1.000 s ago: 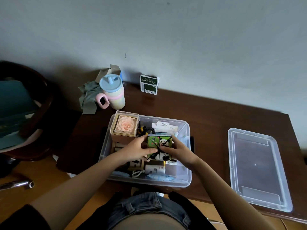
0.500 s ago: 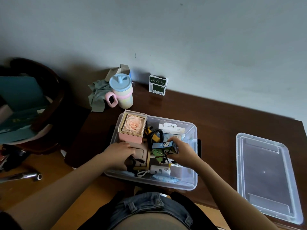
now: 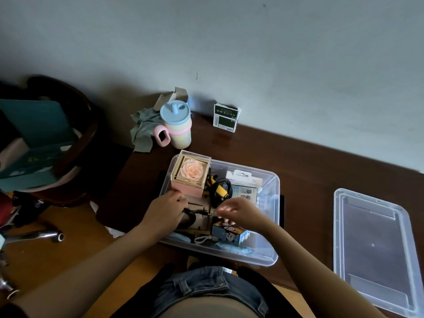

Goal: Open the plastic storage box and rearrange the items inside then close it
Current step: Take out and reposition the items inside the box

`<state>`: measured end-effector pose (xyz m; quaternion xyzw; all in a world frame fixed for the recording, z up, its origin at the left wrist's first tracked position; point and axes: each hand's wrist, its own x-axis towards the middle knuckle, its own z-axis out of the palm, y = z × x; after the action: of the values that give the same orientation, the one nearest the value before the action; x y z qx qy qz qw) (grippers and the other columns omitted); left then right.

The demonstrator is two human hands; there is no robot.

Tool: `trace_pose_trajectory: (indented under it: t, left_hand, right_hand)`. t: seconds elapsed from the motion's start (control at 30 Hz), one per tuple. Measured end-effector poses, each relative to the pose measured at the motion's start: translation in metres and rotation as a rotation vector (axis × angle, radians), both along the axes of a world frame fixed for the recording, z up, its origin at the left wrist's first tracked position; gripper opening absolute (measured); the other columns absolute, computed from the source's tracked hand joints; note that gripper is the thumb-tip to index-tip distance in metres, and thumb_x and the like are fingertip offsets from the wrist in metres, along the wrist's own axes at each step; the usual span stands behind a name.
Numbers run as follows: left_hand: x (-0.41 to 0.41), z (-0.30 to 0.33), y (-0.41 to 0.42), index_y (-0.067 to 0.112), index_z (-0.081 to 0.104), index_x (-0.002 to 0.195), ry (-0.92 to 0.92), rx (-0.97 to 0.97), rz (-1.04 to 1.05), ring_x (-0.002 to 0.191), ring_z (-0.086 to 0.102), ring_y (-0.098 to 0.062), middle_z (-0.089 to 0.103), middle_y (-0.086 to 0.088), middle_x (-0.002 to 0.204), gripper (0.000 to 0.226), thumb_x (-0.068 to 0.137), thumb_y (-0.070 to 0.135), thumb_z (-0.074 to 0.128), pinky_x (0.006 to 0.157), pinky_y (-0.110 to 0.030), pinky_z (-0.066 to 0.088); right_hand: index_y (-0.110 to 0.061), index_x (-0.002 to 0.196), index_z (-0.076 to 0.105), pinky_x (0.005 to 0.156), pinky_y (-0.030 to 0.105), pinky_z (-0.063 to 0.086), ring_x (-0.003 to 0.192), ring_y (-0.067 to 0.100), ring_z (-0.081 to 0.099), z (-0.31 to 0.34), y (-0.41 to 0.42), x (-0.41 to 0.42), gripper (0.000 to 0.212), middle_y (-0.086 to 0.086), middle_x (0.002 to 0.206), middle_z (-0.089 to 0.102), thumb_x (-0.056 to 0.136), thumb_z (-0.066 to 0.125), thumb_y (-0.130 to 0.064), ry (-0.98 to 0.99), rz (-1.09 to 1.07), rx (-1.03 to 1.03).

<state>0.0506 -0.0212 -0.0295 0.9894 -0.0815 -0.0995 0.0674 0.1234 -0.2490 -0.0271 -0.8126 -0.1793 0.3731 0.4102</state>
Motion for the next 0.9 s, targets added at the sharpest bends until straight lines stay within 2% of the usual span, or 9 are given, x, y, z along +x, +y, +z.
trace_pose_trajectory:
  t: [0.07,0.17,0.27,0.33,0.47,0.57,0.73,0.83,0.9]
  left_hand:
    - [0.001,0.001,-0.001,0.021,0.061,0.111,-0.032,0.006,0.038,0.111,0.049,-0.011,0.057,0.006,0.117,0.023,0.094,0.028,0.048,0.081,-0.022,0.044]
    - [0.004,0.005,-0.003,0.021,0.063,0.107,-0.072,0.090,0.046,0.107,0.052,-0.015,0.061,0.003,0.111,0.021,0.092,0.029,0.052,0.084,-0.027,0.042]
    - [0.006,0.009,-0.002,0.022,0.061,0.112,-0.071,0.172,0.072,0.111,0.050,-0.017,0.059,0.002,0.115,0.027,0.092,0.037,0.052,0.094,-0.032,0.036]
    - [0.006,0.010,-0.002,0.022,0.059,0.114,-0.071,0.206,0.108,0.115,0.047,-0.018,0.056,0.002,0.120,0.031,0.091,0.043,0.052,0.098,-0.034,0.033]
    - [0.004,0.011,-0.007,0.022,0.055,0.115,-0.062,0.196,0.152,0.116,0.043,-0.018,0.049,0.000,0.123,0.036,0.090,0.047,0.051,0.099,-0.035,0.032]
    - [0.001,0.011,-0.005,0.021,0.054,0.116,-0.058,0.170,0.151,0.117,0.041,-0.018,0.046,-0.001,0.126,0.035,0.091,0.044,0.049,0.100,-0.034,0.030]
    - [0.002,0.014,-0.004,0.022,0.058,0.107,-0.108,0.169,0.172,0.110,0.045,-0.017,0.049,0.000,0.120,0.029,0.091,0.045,0.049,0.095,-0.033,0.033]
    - [0.008,0.024,0.001,0.020,0.061,0.100,-0.173,0.159,0.238,0.099,0.048,-0.018,0.053,-0.001,0.106,0.030,0.085,0.046,0.061,0.086,-0.032,0.038]
    - [0.008,0.025,0.004,0.017,0.063,0.095,-0.177,0.119,0.265,0.096,0.051,-0.021,0.053,-0.004,0.103,0.033,0.078,0.044,0.070,0.084,-0.034,0.041]
  right_hand:
    - [-0.025,0.086,0.068,0.062,0.023,0.056,0.064,0.006,0.064,0.009,0.018,0.000,0.013,-0.007,0.079,0.070,0.089,0.060,-0.035,0.000,-0.095,0.099]
    - [-0.017,0.079,0.066,0.060,0.034,0.056,0.060,0.014,0.066,0.019,0.046,0.015,0.046,-0.002,0.073,0.071,0.084,0.052,-0.061,-0.084,-0.353,-0.019]
    - [-0.010,0.076,0.065,0.054,0.030,0.056,0.054,0.018,0.066,0.027,0.068,0.037,0.068,0.004,0.075,0.074,0.081,0.042,-0.075,0.002,-0.302,-0.202]
    - [-0.009,0.086,0.064,0.046,0.022,0.047,0.042,0.013,0.056,0.032,0.079,0.049,0.075,0.004,0.073,0.074,0.079,0.038,-0.078,0.054,-0.221,-0.283]
    - [-0.010,0.101,0.059,0.033,0.011,0.026,0.030,0.004,0.028,0.038,0.086,0.067,0.069,0.004,0.063,0.066,0.078,0.048,-0.075,0.461,-0.201,-0.204]
    - [-0.011,0.110,0.060,0.037,0.013,0.025,0.042,0.005,0.031,0.040,0.085,0.068,0.073,0.001,0.070,0.056,0.077,0.049,-0.075,0.503,-0.179,-0.196]
    - [-0.007,0.116,0.054,0.041,0.012,0.043,0.048,0.012,0.064,0.034,0.088,0.050,0.081,0.011,0.095,0.070,0.078,0.044,-0.077,0.357,-0.228,-0.223]
    - [-0.003,0.133,0.040,0.038,0.014,0.045,0.046,0.016,0.067,0.034,0.092,0.045,0.086,0.021,0.127,0.056,0.079,0.054,-0.069,0.510,-0.354,-0.077]
    - [-0.003,0.133,0.042,0.041,0.017,0.047,0.048,0.018,0.067,0.033,0.094,0.041,0.085,0.019,0.129,0.054,0.078,0.058,-0.066,0.565,-0.392,-0.026]
